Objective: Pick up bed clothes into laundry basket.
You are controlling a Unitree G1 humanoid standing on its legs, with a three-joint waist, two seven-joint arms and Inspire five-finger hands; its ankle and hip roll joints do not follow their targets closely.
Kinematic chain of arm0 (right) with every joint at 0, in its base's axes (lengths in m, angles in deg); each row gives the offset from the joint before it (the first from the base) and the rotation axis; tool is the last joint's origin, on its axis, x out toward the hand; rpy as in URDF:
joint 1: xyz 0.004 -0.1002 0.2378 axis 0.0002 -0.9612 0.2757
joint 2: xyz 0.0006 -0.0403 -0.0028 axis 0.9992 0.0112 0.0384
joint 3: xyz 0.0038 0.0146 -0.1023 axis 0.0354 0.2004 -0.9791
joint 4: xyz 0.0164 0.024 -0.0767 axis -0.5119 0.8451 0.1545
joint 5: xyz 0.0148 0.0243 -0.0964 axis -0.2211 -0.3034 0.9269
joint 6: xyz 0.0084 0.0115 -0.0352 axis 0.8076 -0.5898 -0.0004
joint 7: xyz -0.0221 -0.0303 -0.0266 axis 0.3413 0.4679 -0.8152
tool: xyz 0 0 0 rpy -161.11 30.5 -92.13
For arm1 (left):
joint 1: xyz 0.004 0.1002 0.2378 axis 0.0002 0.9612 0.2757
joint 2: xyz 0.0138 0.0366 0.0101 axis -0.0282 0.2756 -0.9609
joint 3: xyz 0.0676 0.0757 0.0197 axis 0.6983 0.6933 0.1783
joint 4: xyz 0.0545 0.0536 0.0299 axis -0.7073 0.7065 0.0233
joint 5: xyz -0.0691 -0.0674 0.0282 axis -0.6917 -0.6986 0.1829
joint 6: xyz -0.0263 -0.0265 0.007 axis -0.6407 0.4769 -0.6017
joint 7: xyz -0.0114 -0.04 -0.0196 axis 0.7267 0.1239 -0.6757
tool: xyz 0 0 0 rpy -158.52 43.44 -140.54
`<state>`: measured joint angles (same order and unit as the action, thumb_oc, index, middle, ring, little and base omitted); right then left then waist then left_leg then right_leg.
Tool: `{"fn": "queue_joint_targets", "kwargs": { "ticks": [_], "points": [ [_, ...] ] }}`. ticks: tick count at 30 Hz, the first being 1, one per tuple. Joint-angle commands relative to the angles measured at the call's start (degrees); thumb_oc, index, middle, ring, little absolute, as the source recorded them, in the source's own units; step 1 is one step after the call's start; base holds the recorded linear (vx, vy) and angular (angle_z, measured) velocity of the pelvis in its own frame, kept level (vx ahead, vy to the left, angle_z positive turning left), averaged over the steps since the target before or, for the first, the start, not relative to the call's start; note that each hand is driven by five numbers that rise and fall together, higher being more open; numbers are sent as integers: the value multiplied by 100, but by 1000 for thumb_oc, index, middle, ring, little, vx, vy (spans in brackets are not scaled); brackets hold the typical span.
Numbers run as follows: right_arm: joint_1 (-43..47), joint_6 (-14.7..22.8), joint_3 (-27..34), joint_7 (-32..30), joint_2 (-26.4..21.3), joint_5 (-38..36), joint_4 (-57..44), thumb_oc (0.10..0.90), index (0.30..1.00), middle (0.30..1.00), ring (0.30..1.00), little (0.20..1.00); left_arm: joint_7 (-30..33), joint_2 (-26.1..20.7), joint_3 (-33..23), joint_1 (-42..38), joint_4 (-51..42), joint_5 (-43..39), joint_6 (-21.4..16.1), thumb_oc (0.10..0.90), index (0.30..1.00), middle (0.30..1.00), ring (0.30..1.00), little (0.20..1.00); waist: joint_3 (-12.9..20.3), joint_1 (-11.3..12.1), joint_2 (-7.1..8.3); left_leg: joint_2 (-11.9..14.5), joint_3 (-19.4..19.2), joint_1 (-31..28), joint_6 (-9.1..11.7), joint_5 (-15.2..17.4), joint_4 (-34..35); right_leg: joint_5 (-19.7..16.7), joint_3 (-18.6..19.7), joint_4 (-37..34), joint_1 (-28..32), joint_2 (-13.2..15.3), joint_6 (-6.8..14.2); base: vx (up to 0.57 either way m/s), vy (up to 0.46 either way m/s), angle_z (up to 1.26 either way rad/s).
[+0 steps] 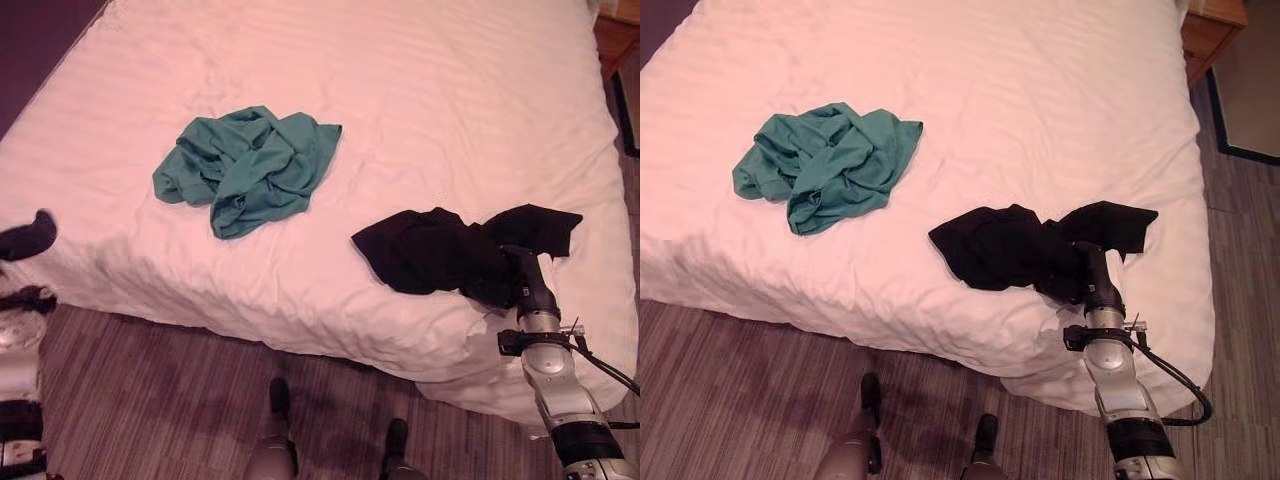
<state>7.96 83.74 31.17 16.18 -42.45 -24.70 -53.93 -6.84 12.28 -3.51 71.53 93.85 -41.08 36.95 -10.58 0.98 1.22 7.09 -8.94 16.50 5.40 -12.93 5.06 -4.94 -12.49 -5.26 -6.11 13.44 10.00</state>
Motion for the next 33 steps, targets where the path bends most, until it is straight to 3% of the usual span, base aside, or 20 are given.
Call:
{"fn": "queue_joint_targets", "kwargs": {
  "ticks": [1, 10, 19, 23, 27, 28, 29, 33],
  "points": [
    [-607, -125, 229, -3, -252, 20, 399, 400, 300, 300, 300, 300, 250, -389, 171, -900, 630, 85, -394, 800, 900, 900, 900, 900, 107, -252, -51, 148, -26, -373, 246, 675, -6, -446, 255, 26, -275, 712, 500, 26, 4, -13],
    [-954, -169, 134, 173, -204, 78, 852, 400, 300, 300, 300, 300, 22, -636, 1129, -2178, 1388, 58, -217, 800, 900, 900, 900, 900, 87, -656, -44, 237, -311, -470, 266, 694, -6, -545, 475, 26, -504, 608, 500, 9, -2, -19],
    [-1055, -123, 131, 185, -133, -94, 1033, 400, 300, 300, 300, 300, -143, -839, 1764, -3056, 2211, -179, -168, 800, 900, 900, 900, 900, -104, -873, -39, 307, -430, -342, 303, 619, -6, -679, 591, 26, -818, 549, 500, -34, 1, -16],
    [-933, -122, 112, 283, -134, -255, 1099, 400, 300, 300, 300, 300, -936, -1088, 2321, -3341, 3047, -76, 14, 800, 900, 900, 900, 900, -304, -948, -49, 352, -531, -251, 322, 553, -6, -764, 668, 26, -1009, 513, 500, -53, 26, -12],
    [-896, -103, 140, 328, -155, -366, 1131, 400, 300, 300, 300, 300, -1276, -1226, 2642, -3580, 3541, 81, 107, 800, 900, 900, 900, 900, -405, -998, -30, 371, -519, -150, 339, 509, -6, -805, 693, 26, -1120, 502, 500, -45, 9, -13],
    [-892, -101, 143, 331, -150, -370, 1133, 400, 300, 300, 300, 300, -1286, -1231, 2669, -3616, 3563, 79, 100, 687, 731, 731, 731, 731, -403, -996, -25, 371, -517, -140, 339, 507, -6, -807, 692, 26, -1128, 502, 500, -31, 0, -3],
    [-858, -77, 153, 344, -158, -457, 1150, 400, 300, 300, 300, 300, -1496, -1307, 2900, -3818, 3882, 113, 125, 400, 300, 300, 300, 300, -449, -1028, -17, 389, -492, -91, 357, 511, -6, -797, 685, 26, -1172, 489, 500, -38, 0, -2],
    [-809, -32, 151, 425, -172, -600, 1192, 400, 300, 300, 300, 300, -1859, -1387, 3124, -3893, 4264, 288, 148, 400, 300, 300, 300, 300, -491, -1072, 24, 408, -469, 40, 369, 467, -6, -811, 705, 26, -1271, 465, 500, -49, 1, 0]
  ]
}}
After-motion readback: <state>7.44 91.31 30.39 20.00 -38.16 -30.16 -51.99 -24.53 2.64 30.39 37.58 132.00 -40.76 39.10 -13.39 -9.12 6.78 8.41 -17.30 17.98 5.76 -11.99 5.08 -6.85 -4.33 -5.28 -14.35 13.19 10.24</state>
